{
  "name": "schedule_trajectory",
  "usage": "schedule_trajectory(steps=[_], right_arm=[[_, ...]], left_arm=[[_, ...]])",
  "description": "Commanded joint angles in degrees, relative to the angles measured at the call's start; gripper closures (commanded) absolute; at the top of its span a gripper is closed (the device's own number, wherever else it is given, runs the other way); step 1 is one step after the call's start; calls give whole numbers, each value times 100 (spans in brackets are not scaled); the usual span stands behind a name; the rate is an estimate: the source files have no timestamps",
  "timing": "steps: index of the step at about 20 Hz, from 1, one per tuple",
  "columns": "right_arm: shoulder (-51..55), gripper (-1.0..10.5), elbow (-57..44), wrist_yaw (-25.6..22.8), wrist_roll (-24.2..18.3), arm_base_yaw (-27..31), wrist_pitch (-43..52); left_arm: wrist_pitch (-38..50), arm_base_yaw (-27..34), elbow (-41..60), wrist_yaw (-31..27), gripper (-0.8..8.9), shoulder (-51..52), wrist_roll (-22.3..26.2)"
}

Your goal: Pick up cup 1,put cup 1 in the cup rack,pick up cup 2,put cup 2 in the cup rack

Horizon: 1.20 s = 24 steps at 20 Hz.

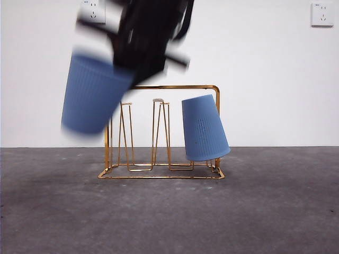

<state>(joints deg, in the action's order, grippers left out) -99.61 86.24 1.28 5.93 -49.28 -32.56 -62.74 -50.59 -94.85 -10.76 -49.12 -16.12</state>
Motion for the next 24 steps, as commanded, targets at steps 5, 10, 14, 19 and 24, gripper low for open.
schedule_trajectory(steps=[5, 10, 14, 19, 24], right_arm=[[2142, 958, -24, -369, -378, -22, 153], [3576, 958, -24, -538, -682, -22, 372], [4531, 958, -24, -533, -964, -22, 710], [5294, 958, -24, -468, -1416, -22, 1099], [5816, 958, -24, -15, -1709, -22, 1591]], left_arm=[[1285, -13, 37, 957, 342, -149, 15], [2260, -13, 37, 1858, 340, -452, 138], [3128, -13, 37, 2745, 336, -837, 131], [4553, -13, 37, 3880, 333, -1434, -225], [6435, -13, 37, 4715, 333, -2127, -1196]])
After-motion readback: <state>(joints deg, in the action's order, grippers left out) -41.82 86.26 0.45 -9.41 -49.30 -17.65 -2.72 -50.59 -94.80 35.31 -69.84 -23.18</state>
